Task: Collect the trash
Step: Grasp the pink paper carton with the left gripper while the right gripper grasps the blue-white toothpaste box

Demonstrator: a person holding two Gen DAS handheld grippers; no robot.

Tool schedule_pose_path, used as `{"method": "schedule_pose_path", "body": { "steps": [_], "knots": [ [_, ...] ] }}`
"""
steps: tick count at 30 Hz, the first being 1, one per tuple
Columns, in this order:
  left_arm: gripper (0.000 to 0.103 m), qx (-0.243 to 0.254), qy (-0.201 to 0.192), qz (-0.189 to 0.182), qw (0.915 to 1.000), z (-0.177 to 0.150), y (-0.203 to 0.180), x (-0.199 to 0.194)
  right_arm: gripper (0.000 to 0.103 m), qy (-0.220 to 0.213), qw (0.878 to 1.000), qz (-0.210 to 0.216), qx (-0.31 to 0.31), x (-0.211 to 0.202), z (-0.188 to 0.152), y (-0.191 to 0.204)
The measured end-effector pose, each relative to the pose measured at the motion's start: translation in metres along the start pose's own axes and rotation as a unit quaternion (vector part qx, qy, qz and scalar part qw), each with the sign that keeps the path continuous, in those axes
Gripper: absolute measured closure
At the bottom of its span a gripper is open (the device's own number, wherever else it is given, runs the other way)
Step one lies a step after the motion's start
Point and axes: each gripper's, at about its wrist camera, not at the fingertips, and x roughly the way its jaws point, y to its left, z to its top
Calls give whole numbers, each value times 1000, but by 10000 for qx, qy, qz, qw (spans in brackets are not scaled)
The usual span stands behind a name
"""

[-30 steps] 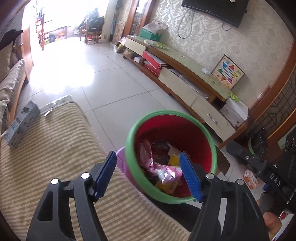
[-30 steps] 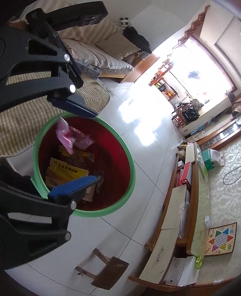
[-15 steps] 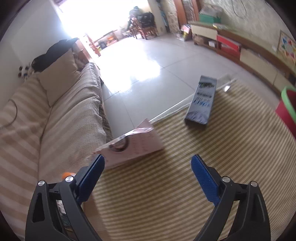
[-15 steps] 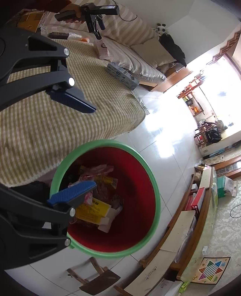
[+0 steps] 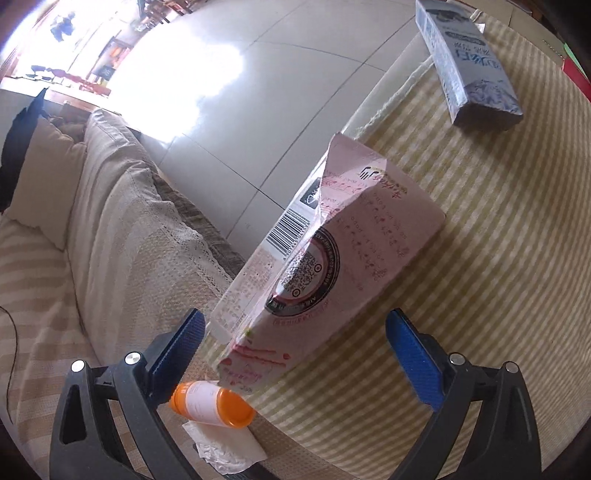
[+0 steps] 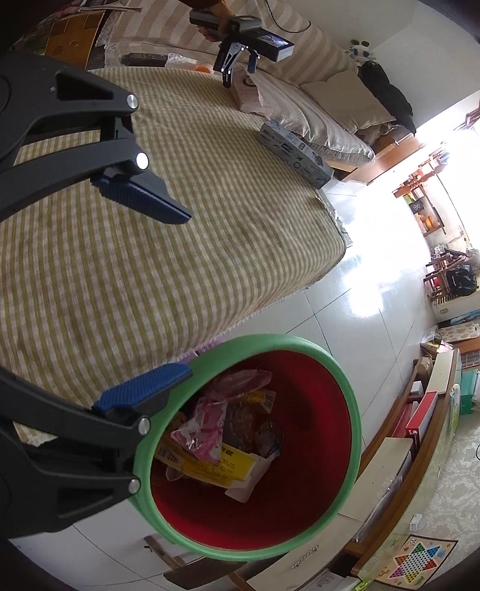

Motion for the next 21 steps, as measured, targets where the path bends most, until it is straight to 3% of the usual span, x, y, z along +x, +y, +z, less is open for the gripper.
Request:
{"method": "schedule_pose_path", "body": {
  "steps": [4, 7, 12, 14, 16, 18, 21],
  "knots": [
    [15, 97, 51, -428, 9990, 4, -14, 9, 27, 235, 9996, 131, 4, 14, -4, 13],
    [40, -123, -219, -396, 9989, 1, -23, 2, 27, 392, 9985, 368, -84, 25, -5, 30],
    [59, -677, -510, -357, 9958, -21, -28, -21, 24, 499, 9937, 752, -663, 43, 8, 80],
    [61, -1370, -811, -631, 9852, -37, -24, -37, 21, 419, 9919, 854, -846, 50, 17, 102],
    [61, -1999, -1180, -914, 9684, -57, -26, -55, 21, 413, 9904, 971, -894, 62, 26, 121],
    [62, -2423, -1356, -933, 9562, -77, -39, -71, 21, 445, 9890, 1179, -781, 79, 39, 136],
    [61, -3053, -1505, -1263, 9318, -115, -71, -83, 21, 425, 9896, 1257, -553, 107, 67, 161]
  ]
}}
